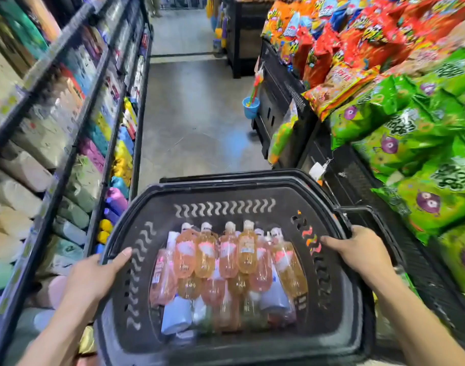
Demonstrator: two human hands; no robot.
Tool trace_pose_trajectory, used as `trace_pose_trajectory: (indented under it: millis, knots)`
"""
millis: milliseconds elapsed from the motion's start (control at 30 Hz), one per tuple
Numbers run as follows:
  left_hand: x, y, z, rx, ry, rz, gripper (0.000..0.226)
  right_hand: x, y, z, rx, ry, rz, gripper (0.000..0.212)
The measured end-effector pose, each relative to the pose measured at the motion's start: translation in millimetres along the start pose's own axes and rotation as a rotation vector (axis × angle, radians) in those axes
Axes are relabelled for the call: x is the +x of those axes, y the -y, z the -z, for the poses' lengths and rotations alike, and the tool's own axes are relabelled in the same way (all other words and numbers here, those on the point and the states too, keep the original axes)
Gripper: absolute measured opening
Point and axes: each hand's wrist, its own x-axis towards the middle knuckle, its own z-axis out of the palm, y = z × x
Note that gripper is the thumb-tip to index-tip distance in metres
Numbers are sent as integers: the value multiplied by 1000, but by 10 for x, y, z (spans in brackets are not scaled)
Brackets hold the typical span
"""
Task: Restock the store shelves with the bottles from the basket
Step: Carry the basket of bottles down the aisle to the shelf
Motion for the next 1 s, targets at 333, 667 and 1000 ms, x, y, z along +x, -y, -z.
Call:
trace_pose_trajectory:
  millis: [333,667,1000]
  knots:
    - [1662,-828,49,67,-31,49,47,1489,1204,-400,0,40,-8,48]
    - [3296,-1742,-91,100,-79,124,65,3347,2510,-807,2,112,79,48]
    - [4911,-2723,-169,82,-82,118,49,4937,3892,-1005,-10,117,125,48]
